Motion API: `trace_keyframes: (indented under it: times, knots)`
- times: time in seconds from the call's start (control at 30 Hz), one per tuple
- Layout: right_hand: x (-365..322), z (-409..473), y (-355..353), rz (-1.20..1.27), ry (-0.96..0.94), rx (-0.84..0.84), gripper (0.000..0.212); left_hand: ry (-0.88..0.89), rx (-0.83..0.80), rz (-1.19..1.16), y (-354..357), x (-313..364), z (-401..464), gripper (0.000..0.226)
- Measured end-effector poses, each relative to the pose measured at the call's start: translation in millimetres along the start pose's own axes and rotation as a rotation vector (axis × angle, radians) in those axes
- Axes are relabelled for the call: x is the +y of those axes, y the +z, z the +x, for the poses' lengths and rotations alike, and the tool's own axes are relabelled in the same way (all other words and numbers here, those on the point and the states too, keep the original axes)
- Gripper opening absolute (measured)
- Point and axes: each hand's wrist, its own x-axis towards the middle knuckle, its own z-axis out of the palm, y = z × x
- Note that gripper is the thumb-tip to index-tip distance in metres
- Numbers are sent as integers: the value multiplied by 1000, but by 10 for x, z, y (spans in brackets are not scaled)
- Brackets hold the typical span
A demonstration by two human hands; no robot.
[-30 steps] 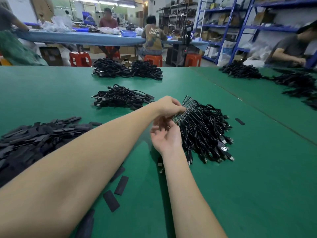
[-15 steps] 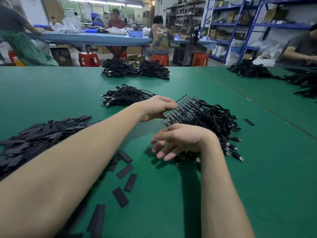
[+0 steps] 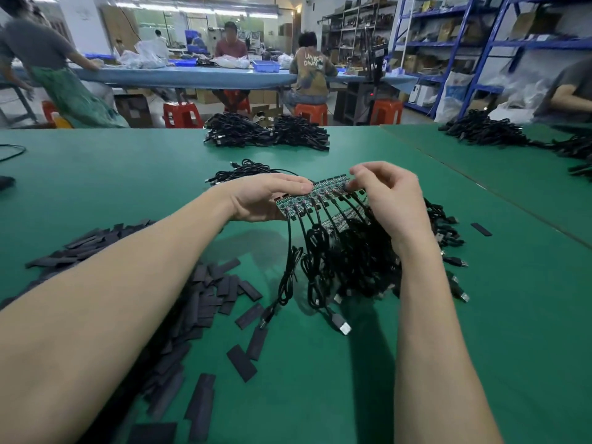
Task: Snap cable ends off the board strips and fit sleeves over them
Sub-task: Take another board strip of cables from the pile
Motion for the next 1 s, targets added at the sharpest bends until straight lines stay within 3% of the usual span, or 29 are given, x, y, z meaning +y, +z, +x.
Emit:
trace_keyframes:
  times: [0.1,0.2,0.43,0.5,0.63,0.77,0.9,1.0]
  knots:
    - [69,11,54,-229,-51,41,20,-16,35,-8,-27,44,-58,25]
    - [164,19,77,-269,-6,-27,24,-36,-10,50,-78,31,-47,19]
    - [277,59,107,-479,-93,-11,19,-109,-56,172,-96,0,-60,24]
    - [288,64,93,-438,-110,-14,20,-107,-60,359,-32,59,-62,44]
    - [283,58,46,-282,-66,-11,27,19,30,883,174,294,35,35]
    - [362,97,-35,-363,-6,66,31,93,-24,954,264,443,113,58]
    - [485,91,-137,-487,153,-60,41,-28,-199,949,222,498,-11,32]
    - [530,78,-192,-499,205,-106,37,-38,-234,850,170,470,-118,9]
